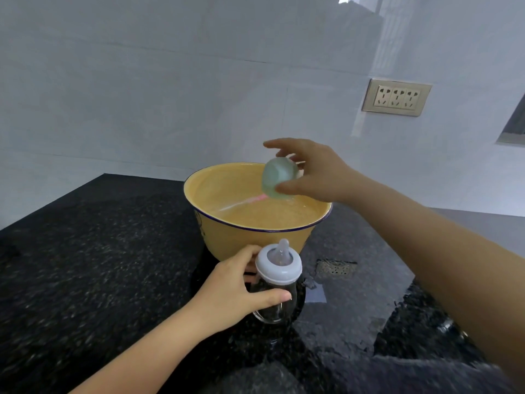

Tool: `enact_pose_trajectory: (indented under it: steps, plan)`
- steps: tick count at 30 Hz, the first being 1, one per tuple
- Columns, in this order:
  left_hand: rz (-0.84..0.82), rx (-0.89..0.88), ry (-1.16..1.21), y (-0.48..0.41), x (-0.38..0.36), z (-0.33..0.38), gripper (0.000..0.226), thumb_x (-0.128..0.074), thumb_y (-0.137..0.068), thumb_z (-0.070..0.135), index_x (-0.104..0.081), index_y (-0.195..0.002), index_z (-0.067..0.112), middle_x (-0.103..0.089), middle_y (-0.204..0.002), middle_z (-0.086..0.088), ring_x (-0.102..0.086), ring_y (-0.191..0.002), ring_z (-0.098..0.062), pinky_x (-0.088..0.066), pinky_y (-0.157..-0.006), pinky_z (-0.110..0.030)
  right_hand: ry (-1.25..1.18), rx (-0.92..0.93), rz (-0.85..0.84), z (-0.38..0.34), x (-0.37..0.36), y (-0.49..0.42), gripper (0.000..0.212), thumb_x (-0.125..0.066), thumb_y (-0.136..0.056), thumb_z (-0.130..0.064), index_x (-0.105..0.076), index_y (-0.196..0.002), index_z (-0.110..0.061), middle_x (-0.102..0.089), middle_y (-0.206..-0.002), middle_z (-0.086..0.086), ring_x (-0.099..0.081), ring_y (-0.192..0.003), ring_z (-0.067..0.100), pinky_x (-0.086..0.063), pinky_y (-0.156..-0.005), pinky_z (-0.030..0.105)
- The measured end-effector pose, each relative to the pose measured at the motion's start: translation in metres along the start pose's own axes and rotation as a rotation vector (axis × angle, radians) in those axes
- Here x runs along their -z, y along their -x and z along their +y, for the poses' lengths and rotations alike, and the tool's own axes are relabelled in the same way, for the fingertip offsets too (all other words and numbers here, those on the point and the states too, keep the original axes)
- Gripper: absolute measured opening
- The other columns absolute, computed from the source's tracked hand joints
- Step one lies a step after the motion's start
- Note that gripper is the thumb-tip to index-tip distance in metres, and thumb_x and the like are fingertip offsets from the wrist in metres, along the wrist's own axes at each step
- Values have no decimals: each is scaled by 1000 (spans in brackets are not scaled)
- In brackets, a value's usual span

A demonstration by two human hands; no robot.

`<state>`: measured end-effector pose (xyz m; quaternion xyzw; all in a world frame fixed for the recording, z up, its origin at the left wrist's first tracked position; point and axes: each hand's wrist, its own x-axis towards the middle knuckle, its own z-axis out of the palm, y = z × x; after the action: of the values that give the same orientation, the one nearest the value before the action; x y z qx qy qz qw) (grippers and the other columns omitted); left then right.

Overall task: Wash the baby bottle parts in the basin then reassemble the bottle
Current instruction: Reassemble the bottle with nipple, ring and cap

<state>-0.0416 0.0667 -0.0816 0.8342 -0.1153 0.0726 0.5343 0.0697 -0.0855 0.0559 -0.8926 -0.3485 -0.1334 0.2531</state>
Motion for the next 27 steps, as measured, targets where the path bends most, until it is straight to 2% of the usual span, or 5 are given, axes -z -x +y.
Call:
enact_pose_trajectory:
  steps: [7, 10, 14, 20, 27]
  plan:
    - [1, -2, 13, 0, -1, -2, 54, -85, -65, 35, -54, -109, 38, -64, -110, 22, -58, -102, 8, -47, -86, -11, -259, -191, 220, -3, -2, 22, 36, -78, -71, -41, -67, -104, -32, -63, -97, -10, -62, -80, 5, -49, -76, 17]
    - [8, -6, 24, 0, -1, -4, 57, -84, -60, 43, -56, -109, 36, -65, -109, 21, -59, -102, 6, -48, -86, -14, -600, -225, 169, -2, -2, 39, 40, -81, -71, -25, -65, -108, -26, -64, -100, -4, -65, -91, 15, -54, -86, 30]
    - [42, -14, 40, 0, -2, -5, 55, -86, -58, 42, -59, -106, 35, -67, -104, 23, -61, -100, 5, -50, -84, -14, -860, -100, 11, 3, -4, 65, 45, -80, -58, -17, -64, -100, -22, -68, -99, 0, -65, -90, 16, -53, -75, 27]
    - [1, -17, 68, 2, -4, -2, 53, -86, -63, 30, -56, -105, 40, -67, -105, 24, -61, -101, 7, -49, -82, -12, -723, 59, -182, 1, -6, 89, 45, -74, -64, -19, -66, -108, -22, -66, -106, -2, -63, -99, 15, -52, -86, 28]
    - [4, -16, 71, 2, -6, -3, 54, -86, -62, 29, -54, -104, 43, -67, -104, 24, -60, -100, 6, -48, -80, -11, -684, 29, -292, 6, -13, 93, 51, -71, -69, -5, -64, -117, -22, -65, -118, -4, -61, -112, 16, -47, -96, 31]
